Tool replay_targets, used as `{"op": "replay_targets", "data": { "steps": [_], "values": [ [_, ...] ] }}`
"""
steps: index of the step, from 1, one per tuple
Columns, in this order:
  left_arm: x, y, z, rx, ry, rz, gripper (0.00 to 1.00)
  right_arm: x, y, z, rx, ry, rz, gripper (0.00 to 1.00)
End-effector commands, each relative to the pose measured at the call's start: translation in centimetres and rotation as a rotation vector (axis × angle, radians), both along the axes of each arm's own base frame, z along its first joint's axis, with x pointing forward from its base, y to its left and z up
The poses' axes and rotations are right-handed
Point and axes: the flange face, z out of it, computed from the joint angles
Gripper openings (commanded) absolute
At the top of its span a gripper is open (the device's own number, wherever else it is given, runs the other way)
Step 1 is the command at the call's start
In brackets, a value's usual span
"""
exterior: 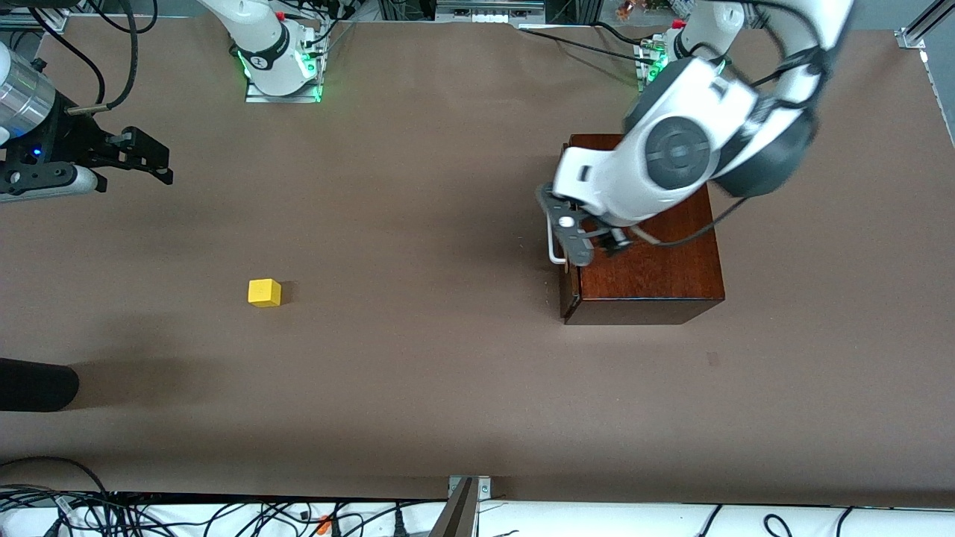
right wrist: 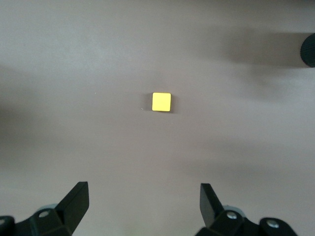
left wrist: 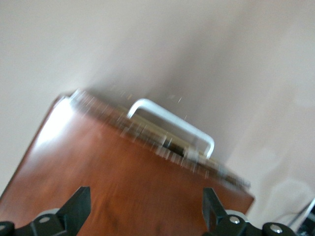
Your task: Open drawer, take yellow block, close drawer
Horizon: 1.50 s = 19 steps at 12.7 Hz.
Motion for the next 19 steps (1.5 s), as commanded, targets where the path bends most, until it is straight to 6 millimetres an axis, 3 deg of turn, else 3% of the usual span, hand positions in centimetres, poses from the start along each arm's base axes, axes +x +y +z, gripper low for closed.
{"op": "replay_targets", "data": {
  "steps": [1,4,6,9,11,13,19],
  "values": [
    [1.0,6.4,4.8,0.026,0.024,0.131,1.0,0.2,-0.1,0.5,-0.011,-0.008,0.006,1.0],
    [0.7,12.8,9.6,0.098,-0.036,0.232,1.0,0.2,-0.2,0.5,-0.011,-0.008,0.005,1.0],
    [0.4,17.5,11.0,0.124,-0.116,0.379,1.0,0.2,-0.2,0.4,-0.011,-0.007,0.005,1.0],
    [-2.2,19.8,11.6,0.126,-0.216,0.675,1.0,0.2,-0.4,0.4,-0.011,-0.005,0.003,1.0],
    [-3.3,22.6,11.6,0.148,-0.214,0.88,1.0,0.2,-0.5,0.4,-0.011,-0.005,0.001,1.0],
    [-4.2,24.6,11.0,0.141,-0.205,0.922,1.0,0.3,-0.6,0.4,-0.011,-0.01,-0.002,1.0],
    [-4.2,26.8,10.2,0.144,-0.203,0.96,1.0,0.3,-0.6,0.4,-0.011,-0.011,-0.002,1.0]
  ]
}}
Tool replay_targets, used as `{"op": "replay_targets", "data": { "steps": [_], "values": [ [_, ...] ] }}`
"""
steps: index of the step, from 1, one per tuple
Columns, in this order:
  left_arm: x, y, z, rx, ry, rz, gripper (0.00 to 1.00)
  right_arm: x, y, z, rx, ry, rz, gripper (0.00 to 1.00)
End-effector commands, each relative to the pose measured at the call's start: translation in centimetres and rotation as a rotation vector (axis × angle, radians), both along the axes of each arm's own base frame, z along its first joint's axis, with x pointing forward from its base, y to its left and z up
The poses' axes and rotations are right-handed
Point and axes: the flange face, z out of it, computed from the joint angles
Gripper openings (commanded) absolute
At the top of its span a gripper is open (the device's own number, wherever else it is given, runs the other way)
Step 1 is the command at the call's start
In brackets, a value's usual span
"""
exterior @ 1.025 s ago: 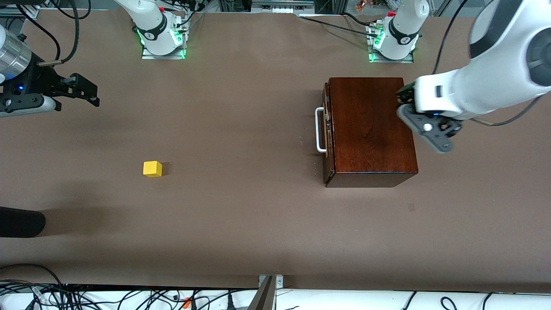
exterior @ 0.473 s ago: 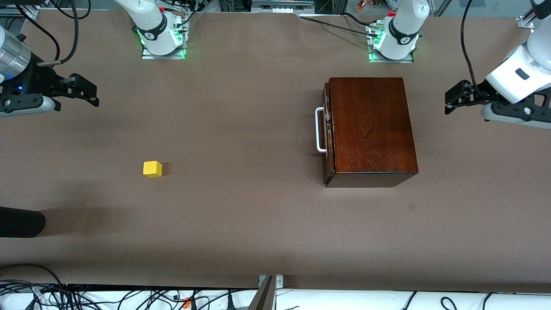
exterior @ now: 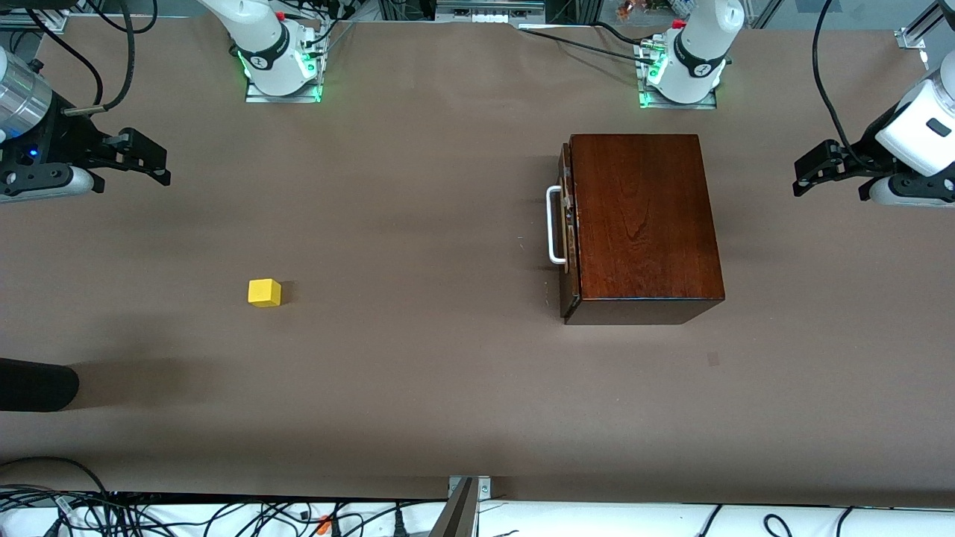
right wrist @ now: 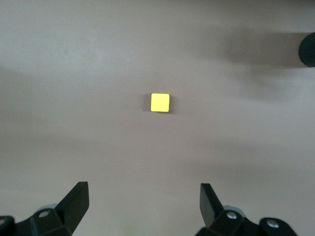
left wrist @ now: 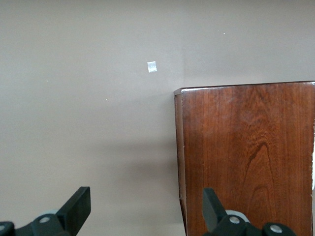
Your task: Open drawer, take yellow block, close drawer
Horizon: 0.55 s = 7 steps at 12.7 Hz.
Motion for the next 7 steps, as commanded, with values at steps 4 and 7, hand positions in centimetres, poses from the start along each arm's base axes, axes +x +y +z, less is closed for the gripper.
{"op": "replay_targets", "data": {
  "steps": [4,7],
  "values": [
    [-0.8,0.14,0.33,-0.016,-0.012,0.025,1.0,0.25,-0.32,0.4,-0.011,-0.009,0.004,1.0],
    [-1.0,0.29,0.28,-0.01,0.001,0.027,1.0,0.25,-0.32,0.4,-0.011,-0.009,0.004,1.0]
  ]
}}
